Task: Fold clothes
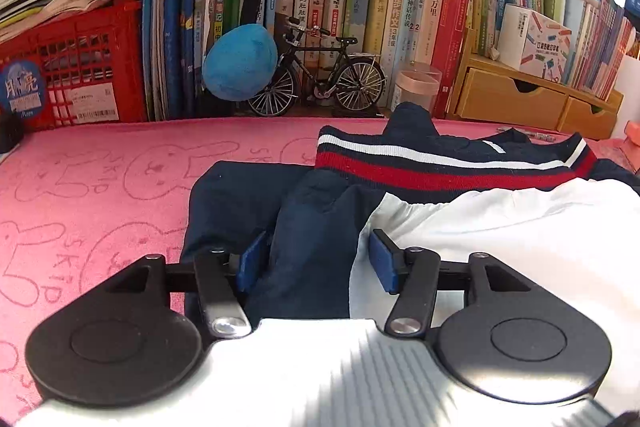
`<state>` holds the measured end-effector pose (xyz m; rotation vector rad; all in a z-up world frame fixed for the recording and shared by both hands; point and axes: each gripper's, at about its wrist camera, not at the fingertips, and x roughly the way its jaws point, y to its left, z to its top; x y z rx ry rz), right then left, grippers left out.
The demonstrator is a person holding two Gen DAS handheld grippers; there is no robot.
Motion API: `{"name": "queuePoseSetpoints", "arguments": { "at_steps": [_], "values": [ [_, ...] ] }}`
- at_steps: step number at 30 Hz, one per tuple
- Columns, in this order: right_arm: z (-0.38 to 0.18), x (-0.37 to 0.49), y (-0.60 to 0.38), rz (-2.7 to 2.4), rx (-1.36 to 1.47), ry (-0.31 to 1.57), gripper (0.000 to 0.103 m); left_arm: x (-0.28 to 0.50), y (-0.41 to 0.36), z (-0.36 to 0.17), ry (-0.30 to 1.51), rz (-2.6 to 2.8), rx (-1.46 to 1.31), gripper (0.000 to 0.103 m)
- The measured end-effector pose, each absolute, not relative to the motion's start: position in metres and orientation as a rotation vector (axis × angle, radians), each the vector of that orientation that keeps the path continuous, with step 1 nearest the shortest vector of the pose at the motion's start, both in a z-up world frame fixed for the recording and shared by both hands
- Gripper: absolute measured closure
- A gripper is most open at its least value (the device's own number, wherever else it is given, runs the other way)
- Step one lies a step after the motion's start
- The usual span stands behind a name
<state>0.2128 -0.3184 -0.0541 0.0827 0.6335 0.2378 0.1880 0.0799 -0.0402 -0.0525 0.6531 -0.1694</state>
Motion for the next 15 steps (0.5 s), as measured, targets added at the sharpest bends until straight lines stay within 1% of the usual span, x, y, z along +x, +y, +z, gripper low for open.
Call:
{"name": "queuePoseSetpoints", "arguments": {
  "at_steps": [2, 4, 5, 6, 7, 8, 9, 11, 15],
  "values": [
    [-0.055, 0.22, -0.319, 0.241, 0.095, 0.653, 0.052, 0.191, 0.08, -0.04, 0.661, -0.161, -0.062, 0.04],
    [-0.052, 0.221, -0.317, 0.233, 0.074, 0.659, 0.048, 0.188, 0.076, -0.038, 0.662, -0.121, -0.018, 0.028],
    [-0.045, 0.214, -0.317, 0.199, 0.042, 0.652, 0.038, 0.185, 0.075, -0.035, 0.661, -0.095, 0.008, 0.02],
    [-0.038, 0.206, -0.316, 0.163, 0.008, 0.644, 0.021, 0.182, 0.073, -0.033, 0.661, -0.069, 0.035, 0.019],
    [-0.031, 0.198, -0.315, 0.128, -0.026, 0.636, 0.013, 0.173, 0.076, -0.027, 0.656, -0.061, 0.044, 0.018],
    [-0.025, 0.18, -0.324, 0.143, -0.026, 0.604, 0.005, 0.159, 0.083, -0.021, 0.642, -0.061, 0.034, 0.014],
    [-0.018, 0.162, -0.334, 0.161, -0.024, 0.57, 0.0, 0.145, 0.09, -0.015, 0.627, -0.061, 0.024, 0.009],
    [-0.006, 0.125, -0.353, 0.197, -0.02, 0.503, 0.0, 0.108, 0.107, -0.002, 0.594, -0.072, 0.003, 0.001],
    [-0.011, 0.066, -0.407, 0.193, 0.088, 0.532, 0.0, 0.032, 0.132, 0.012, 0.524, -0.043, -0.019, 0.0]
  ]
}}
